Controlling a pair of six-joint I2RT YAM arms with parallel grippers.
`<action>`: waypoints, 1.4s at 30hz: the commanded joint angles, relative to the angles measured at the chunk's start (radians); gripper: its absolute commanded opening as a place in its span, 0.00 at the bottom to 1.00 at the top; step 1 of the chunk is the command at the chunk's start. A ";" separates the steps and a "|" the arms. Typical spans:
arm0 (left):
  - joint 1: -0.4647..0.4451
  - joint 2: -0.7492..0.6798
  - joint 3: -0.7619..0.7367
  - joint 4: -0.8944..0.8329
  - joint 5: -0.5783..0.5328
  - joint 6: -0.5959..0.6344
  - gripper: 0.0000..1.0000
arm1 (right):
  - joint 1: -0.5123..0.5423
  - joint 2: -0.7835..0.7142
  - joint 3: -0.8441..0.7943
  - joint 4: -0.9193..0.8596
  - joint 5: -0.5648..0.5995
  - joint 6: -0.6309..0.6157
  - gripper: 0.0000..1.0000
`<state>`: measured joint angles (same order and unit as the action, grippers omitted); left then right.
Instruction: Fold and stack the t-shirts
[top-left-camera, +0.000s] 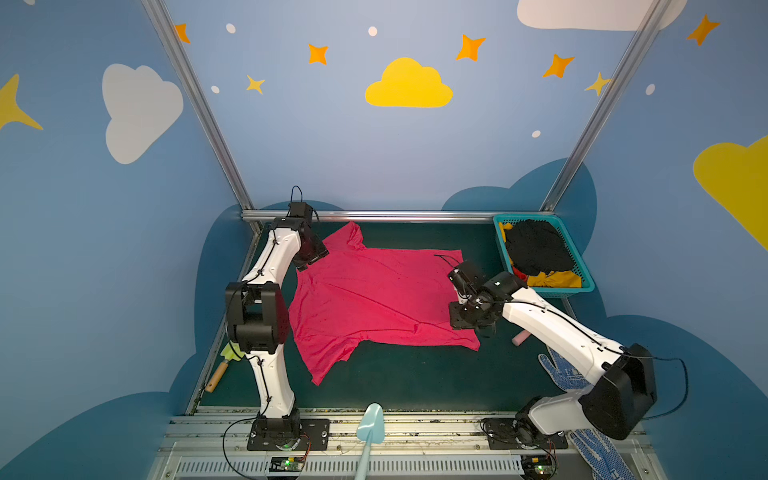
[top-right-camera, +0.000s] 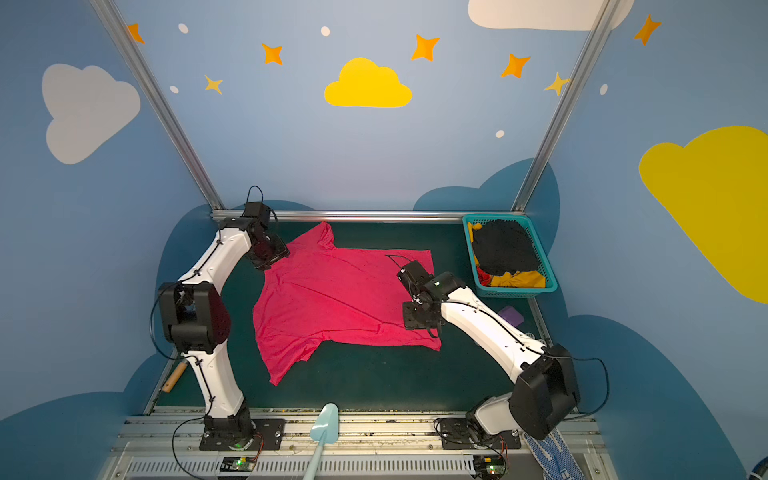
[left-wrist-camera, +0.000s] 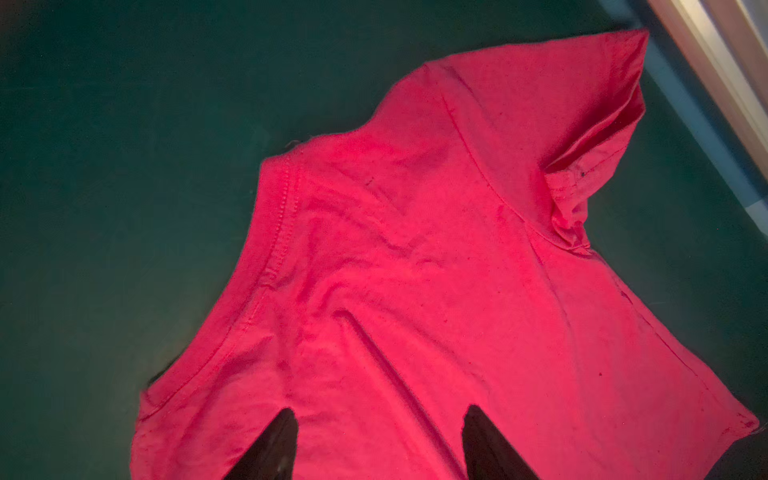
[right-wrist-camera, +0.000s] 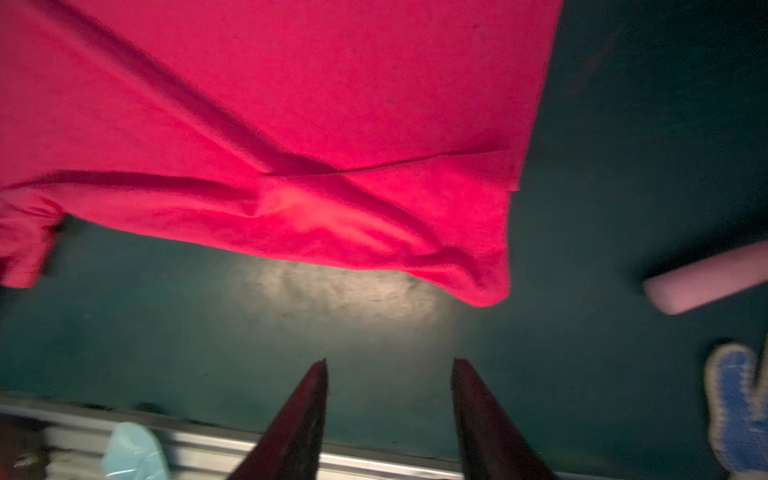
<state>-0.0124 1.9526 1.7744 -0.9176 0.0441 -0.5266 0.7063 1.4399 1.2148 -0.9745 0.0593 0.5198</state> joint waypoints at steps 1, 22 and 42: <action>-0.003 -0.089 -0.148 -0.014 -0.051 0.012 0.55 | 0.091 0.080 0.041 0.191 -0.148 0.010 0.24; 0.042 -0.202 -0.646 0.204 0.028 -0.084 0.15 | 0.398 0.851 0.737 0.128 -0.365 -0.125 0.00; 0.056 -0.164 -0.659 0.227 0.037 -0.089 0.15 | 0.407 0.950 0.809 0.130 -0.415 -0.117 0.00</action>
<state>0.0376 1.7737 1.1198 -0.6834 0.0826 -0.6075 1.1088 2.3833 1.9991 -0.8333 -0.3454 0.4068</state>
